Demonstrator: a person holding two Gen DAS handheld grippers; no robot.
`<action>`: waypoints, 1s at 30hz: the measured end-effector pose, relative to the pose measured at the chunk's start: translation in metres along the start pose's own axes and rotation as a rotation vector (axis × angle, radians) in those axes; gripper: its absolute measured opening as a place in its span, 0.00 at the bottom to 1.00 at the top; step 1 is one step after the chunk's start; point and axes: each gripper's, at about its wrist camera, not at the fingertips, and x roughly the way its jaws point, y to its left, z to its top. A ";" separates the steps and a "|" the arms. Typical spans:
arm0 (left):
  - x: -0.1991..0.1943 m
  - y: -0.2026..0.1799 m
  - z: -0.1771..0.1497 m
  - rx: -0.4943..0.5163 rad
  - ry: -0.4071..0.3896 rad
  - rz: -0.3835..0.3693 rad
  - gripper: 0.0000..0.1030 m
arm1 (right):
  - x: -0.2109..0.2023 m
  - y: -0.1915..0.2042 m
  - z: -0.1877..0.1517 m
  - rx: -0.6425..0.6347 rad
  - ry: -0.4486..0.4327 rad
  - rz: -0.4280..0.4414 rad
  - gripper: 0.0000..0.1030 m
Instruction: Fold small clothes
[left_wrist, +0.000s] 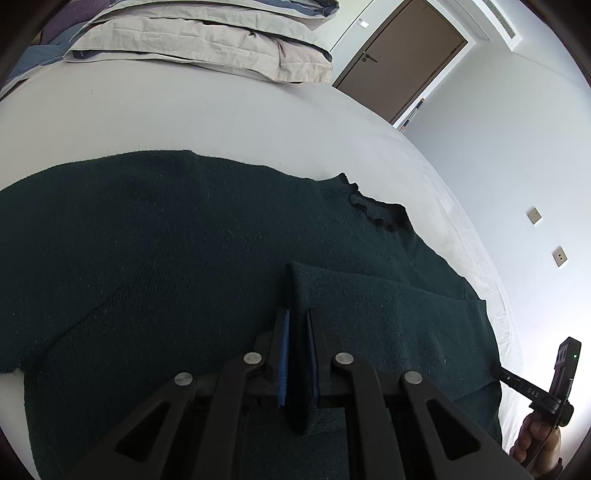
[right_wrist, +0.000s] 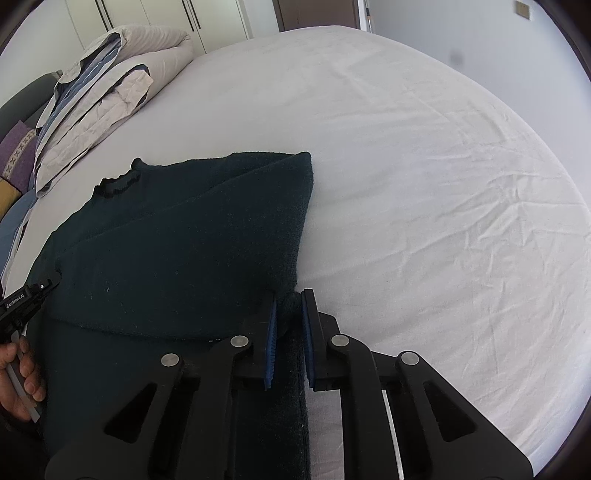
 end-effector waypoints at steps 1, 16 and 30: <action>0.003 0.002 0.000 -0.001 0.002 0.000 0.10 | 0.009 -0.006 -0.003 0.013 0.005 0.016 0.10; -0.025 -0.009 0.002 0.068 -0.102 0.088 0.65 | -0.052 0.021 0.006 0.011 -0.194 0.048 0.29; -0.120 0.063 -0.008 -0.123 -0.187 0.017 0.68 | -0.104 0.064 -0.025 -0.011 -0.337 0.053 0.41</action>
